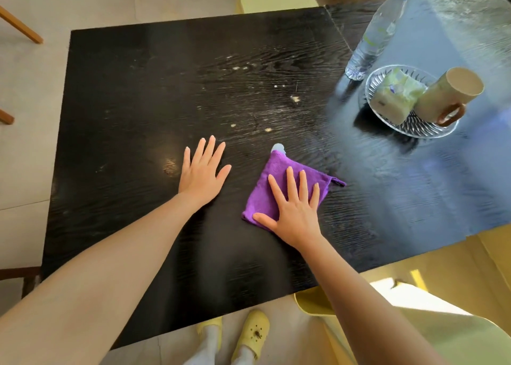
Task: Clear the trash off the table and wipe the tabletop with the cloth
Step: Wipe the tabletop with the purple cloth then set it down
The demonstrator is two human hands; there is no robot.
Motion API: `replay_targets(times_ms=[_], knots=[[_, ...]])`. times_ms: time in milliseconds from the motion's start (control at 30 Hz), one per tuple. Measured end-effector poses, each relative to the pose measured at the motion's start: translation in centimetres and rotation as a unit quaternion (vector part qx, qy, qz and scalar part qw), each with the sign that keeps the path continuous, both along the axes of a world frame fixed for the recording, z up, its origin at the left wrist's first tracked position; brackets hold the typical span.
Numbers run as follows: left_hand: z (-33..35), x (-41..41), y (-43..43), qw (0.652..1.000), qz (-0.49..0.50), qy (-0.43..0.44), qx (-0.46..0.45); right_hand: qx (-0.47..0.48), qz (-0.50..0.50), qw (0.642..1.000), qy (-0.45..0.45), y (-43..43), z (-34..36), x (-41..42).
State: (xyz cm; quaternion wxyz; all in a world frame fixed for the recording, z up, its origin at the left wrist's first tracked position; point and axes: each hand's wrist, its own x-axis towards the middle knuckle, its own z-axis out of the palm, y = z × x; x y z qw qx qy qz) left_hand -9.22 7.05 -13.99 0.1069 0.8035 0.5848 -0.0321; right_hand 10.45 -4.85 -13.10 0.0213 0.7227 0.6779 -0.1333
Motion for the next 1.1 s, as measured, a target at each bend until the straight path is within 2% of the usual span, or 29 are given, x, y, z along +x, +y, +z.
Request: replay_targets(times_ms=[400, 533, 600, 667, 700, 767, 800, 833, 900, 967, 1000, 1067, 1100], knots=[[-0.5, 0.0, -0.4, 0.999, -0.001, 0.027, 0.034, 0.054, -0.033, 0.997, -0.035, 1.9, 0.0, -0.9], [-0.6, -0.1, -0.5, 0.999, -0.003, 0.017, 0.04, 0.082, -0.054, 0.995, 0.006, 2.6, -0.2, -0.9], [-0.6, -0.1, -0.6, 0.999, -0.003, 0.012, 0.041, 0.125, -0.08, 0.987, 0.058, 2.9, -0.4, -0.8], [-0.5, -0.2, -0.5, 0.999, -0.004, 0.01, 0.041, 0.162, -0.127, 0.963, 0.174, 2.9, 0.2, -0.5], [-0.6, -0.2, -0.5, 0.999, -0.003, 0.008, 0.041, 0.171, -0.167, 0.938, 0.249, 2.7, 1.1, -0.4], [-0.6, -0.2, -0.5, 0.999, -0.004, 0.002, 0.041, 0.199, -0.274, 0.866, 0.368, 2.4, 2.7, 0.0], [-0.7, -0.2, -0.6, 0.999, -0.005, 0.001, 0.04, 0.216, -0.313, 0.84, 0.386, 2.6, 3.6, 0.2], [-0.7, -0.2, -0.6, 0.999, -0.005, 0.003, 0.04, 0.23, -0.329, 0.831, 0.386, 3.1, 4.3, 0.6], [-0.8, -0.2, -0.5, 0.999, -0.004, 0.003, 0.043, 0.226, -0.306, 0.849, 0.367, 5.1, 4.9, 1.3], [-0.8, -0.2, -0.5, 0.999, -0.004, 0.002, 0.048, 0.206, -0.224, 0.889, 0.342, 8.2, 4.5, 2.1], [-0.8, -0.2, -0.5, 0.999, -0.005, 0.003, 0.048, 0.181, -0.17, 0.919, 0.307, 9.9, 3.9, 2.4], [-0.8, -0.3, -0.4, 0.999, -0.004, 0.003, 0.045, 0.087, -0.081, 0.978, 0.173, 12.1, 2.0, 2.5], [-0.8, -0.2, -0.4, 0.999, -0.003, 0.003, 0.044, 0.045, -0.05, 0.992, 0.108, 12.5, 0.8, 2.6]])
